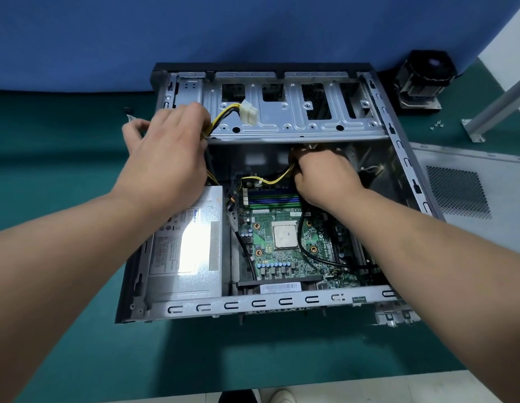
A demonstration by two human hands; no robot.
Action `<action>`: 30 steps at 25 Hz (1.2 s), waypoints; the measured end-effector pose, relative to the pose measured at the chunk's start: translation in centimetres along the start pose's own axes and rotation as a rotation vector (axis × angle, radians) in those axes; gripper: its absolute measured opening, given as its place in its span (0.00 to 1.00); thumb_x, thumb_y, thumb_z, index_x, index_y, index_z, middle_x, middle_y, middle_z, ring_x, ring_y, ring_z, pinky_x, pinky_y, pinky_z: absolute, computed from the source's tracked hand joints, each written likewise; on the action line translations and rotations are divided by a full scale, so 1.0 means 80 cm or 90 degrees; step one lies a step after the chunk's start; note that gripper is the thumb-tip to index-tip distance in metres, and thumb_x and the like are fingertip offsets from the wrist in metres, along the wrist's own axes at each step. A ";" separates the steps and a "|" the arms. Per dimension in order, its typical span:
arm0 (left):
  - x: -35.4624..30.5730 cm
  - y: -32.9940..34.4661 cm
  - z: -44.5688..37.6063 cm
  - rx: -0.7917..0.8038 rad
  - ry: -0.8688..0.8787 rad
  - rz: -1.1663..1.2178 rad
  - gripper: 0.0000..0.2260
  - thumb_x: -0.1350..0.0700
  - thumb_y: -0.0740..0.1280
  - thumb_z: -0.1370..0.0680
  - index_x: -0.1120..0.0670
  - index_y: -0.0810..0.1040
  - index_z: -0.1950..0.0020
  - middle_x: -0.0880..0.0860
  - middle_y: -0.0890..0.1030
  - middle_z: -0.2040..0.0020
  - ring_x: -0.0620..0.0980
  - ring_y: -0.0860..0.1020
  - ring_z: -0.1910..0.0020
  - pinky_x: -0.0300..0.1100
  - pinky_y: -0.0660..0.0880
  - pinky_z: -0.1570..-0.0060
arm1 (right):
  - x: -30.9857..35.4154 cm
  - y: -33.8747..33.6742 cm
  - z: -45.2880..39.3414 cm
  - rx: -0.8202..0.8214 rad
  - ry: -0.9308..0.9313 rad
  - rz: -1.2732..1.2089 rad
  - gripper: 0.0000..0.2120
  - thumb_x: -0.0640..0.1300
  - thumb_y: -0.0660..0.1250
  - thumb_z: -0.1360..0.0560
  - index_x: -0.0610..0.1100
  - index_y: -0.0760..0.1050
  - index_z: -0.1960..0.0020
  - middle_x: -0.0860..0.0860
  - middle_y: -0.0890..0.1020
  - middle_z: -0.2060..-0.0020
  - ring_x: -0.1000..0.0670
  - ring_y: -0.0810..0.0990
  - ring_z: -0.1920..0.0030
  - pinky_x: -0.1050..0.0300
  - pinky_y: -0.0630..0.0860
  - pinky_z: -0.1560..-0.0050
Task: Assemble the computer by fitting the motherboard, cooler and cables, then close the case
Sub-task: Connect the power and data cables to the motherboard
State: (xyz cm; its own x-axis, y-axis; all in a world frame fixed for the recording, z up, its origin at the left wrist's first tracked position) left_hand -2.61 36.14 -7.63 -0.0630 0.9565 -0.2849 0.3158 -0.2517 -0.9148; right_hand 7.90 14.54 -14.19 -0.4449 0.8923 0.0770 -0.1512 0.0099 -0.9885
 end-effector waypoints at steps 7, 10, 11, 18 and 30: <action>0.003 0.002 -0.001 -0.006 0.000 -0.002 0.10 0.63 0.60 0.19 0.48 0.67 0.44 0.47 0.73 0.47 0.52 0.67 0.41 0.50 0.54 0.44 | -0.003 0.017 -0.014 0.054 0.023 -0.123 0.22 0.42 0.60 0.21 0.51 0.70 0.28 0.39 0.75 0.37 0.36 0.73 0.36 0.45 0.74 0.36; 0.004 0.003 -0.002 -0.009 0.000 -0.002 0.10 0.63 0.60 0.20 0.48 0.67 0.45 0.46 0.73 0.47 0.52 0.68 0.41 0.50 0.54 0.44 | -0.003 0.025 -0.021 0.050 0.023 -0.164 0.22 0.39 0.62 0.22 0.52 0.74 0.29 0.39 0.74 0.37 0.36 0.75 0.37 0.49 0.74 0.34; 0.004 0.004 -0.002 -0.012 -0.003 -0.004 0.10 0.63 0.60 0.20 0.48 0.67 0.45 0.46 0.73 0.47 0.51 0.68 0.41 0.50 0.54 0.44 | -0.005 0.026 -0.021 0.042 0.022 -0.184 0.22 0.38 0.63 0.22 0.53 0.76 0.31 0.40 0.75 0.37 0.38 0.76 0.39 0.52 0.74 0.35; 0.005 0.004 -0.002 -0.007 -0.006 -0.002 0.09 0.62 0.60 0.19 0.48 0.68 0.44 0.47 0.74 0.46 0.51 0.68 0.40 0.51 0.55 0.43 | -0.005 0.027 -0.024 -0.019 0.024 -0.209 0.21 0.37 0.65 0.23 0.56 0.81 0.36 0.42 0.81 0.41 0.40 0.80 0.45 0.56 0.77 0.43; 0.004 0.004 -0.003 -0.006 -0.009 -0.009 0.09 0.61 0.61 0.19 0.48 0.68 0.44 0.43 0.71 0.47 0.50 0.67 0.40 0.50 0.55 0.44 | -0.005 0.026 -0.025 -0.030 0.028 -0.189 0.17 0.42 0.66 0.21 0.57 0.81 0.36 0.45 0.83 0.42 0.40 0.80 0.45 0.53 0.79 0.47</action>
State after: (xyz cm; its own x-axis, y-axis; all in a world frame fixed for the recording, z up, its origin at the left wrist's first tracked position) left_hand -2.35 36.43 -7.94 -0.0808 0.9576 -0.2765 0.3234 -0.2372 -0.9160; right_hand 9.55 15.14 -16.53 -0.3482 0.8663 0.3581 -0.2269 0.2928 -0.9289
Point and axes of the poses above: each hand's wrist, its own z-axis away from the middle knuckle, its own y-axis out of the palm, x = y × z, the point moved 4 cm from there along -z, towards the middle knuckle
